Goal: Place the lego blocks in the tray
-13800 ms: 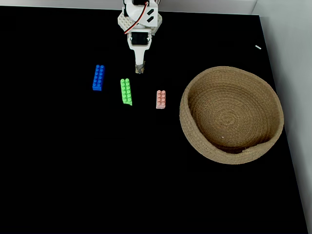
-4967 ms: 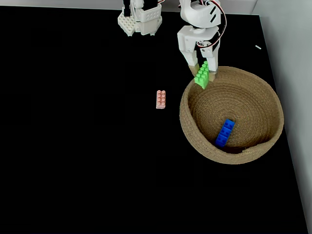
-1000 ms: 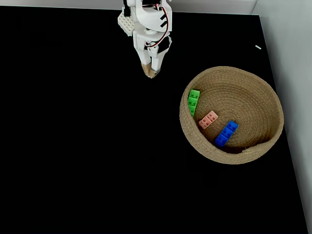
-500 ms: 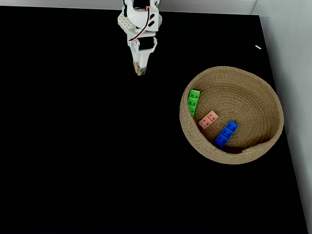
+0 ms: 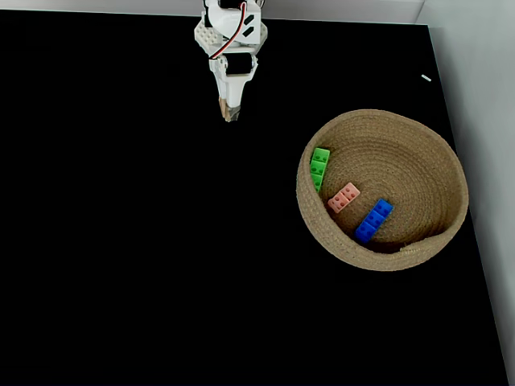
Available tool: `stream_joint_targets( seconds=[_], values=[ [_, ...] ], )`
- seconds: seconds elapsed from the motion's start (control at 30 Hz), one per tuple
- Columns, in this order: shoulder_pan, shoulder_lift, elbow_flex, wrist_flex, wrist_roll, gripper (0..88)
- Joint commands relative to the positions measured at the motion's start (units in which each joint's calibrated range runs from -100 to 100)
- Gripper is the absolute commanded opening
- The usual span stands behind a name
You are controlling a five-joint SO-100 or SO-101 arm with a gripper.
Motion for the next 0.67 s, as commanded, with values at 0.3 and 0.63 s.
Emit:
stream_joint_targets(
  seconds=[0.3,0.63],
  values=[
    [1.1,-0.4,0.1,0.3,-1.0,0.2],
    [2.3,-0.4,0.0,0.8,-1.2,0.2]
  ],
)
